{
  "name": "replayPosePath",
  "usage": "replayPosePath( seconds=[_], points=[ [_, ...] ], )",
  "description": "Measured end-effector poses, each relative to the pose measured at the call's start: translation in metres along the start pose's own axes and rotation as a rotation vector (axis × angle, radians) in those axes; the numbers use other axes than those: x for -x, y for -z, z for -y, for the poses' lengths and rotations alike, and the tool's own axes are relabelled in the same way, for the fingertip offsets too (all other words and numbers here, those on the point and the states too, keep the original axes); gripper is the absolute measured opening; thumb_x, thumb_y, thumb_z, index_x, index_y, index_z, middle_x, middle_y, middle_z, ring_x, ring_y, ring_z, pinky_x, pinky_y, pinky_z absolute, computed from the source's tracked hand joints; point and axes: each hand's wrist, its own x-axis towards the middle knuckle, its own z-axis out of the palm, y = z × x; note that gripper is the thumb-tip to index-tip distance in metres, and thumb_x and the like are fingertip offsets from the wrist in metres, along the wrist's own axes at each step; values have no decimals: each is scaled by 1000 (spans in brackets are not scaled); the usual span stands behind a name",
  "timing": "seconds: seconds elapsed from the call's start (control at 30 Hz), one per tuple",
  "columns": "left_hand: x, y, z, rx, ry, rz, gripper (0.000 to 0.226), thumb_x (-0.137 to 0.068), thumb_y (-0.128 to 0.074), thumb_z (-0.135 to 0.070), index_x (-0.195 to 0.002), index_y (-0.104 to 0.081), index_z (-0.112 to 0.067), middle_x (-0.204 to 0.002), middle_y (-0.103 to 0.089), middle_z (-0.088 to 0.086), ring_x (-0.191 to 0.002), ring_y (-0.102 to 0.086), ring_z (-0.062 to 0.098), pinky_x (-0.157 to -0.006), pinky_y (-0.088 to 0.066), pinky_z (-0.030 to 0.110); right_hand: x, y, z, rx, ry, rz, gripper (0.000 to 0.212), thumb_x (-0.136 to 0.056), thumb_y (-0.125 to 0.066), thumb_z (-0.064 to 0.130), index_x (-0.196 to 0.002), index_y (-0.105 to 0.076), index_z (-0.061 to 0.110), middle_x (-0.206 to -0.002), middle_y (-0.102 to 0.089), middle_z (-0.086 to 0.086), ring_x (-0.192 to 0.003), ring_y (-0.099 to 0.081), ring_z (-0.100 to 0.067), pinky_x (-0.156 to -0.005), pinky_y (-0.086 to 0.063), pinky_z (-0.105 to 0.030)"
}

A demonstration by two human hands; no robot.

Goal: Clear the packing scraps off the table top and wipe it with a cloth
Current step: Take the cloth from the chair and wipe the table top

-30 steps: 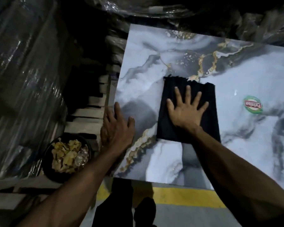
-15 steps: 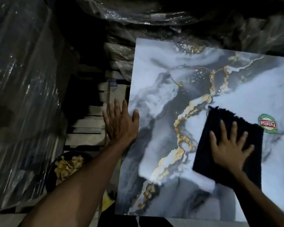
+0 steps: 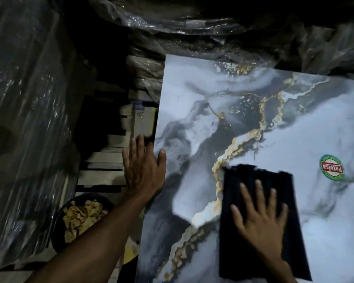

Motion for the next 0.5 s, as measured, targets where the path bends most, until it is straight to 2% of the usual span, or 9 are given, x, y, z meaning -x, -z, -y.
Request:
replayPosePath(
  seconds=[0.07,0.13,0.2,0.33,0.4,0.47,0.5],
  points=[
    [-1,1,-3,-4,4,-12,64,-95,-20,-53,-149,-32,-20,-161,-23,4,-150,-13,24,-120,0,44,-24,13,-36,-29,-154,7,69,-87,-24,65,-149,-33,36,-161,-25,-3,-145,-24,-43,-110,-18,-70],
    [-1,1,-6,-12,8,-4,66,-95,-20,-52,-149,-31,-17,-160,-26,5,-150,-12,23,-121,2,42,-66,29,-57,-74,-287,21,73,-84,-18,69,-152,-23,42,-164,-12,2,-149,-10,-39,-113,-10,-69],
    [-3,2,-7,-16,7,7,68,-94,-18,-53,-149,-32,-14,-159,-28,6,-150,-12,23,-121,3,42,-114,42,-59,-95,-323,-12,72,-85,-14,70,-153,-14,45,-165,-4,4,-151,-1,-36,-114,-3,-68],
    [-5,4,-10,-85,26,61,72,-93,-13,-55,-147,-36,-13,-158,-30,7,-150,-12,22,-121,1,42,-210,63,-19,-86,-191,-31,64,-94,-18,66,-153,-8,44,-165,3,2,-150,5,-38,-113,2,-69],
    [-5,6,-9,-132,58,61,69,-94,-15,-56,-144,-40,-15,-156,-34,7,-149,-19,25,-121,-4,44,-247,69,22,-76,-72,-31,63,-95,-18,64,-154,-8,43,-165,3,1,-150,6,-40,-112,3,-70],
    [-1,9,-12,-157,103,67,64,-95,-18,-56,-136,-48,-17,-146,-47,10,-139,-37,28,-118,-20,48,-259,68,66,-42,61,-28,63,-96,-18,63,-154,-7,42,-165,2,0,-149,5,-41,-112,3,-70],
    [0,11,-14,-117,152,89,62,-95,-19,-57,-128,-52,-16,-136,-54,11,-128,-48,30,-111,-32,48,-253,65,84,-25,133,-24,63,-96,-19,63,-154,-8,42,-165,1,0,-149,4,-41,-112,3,-70]
  ],
)
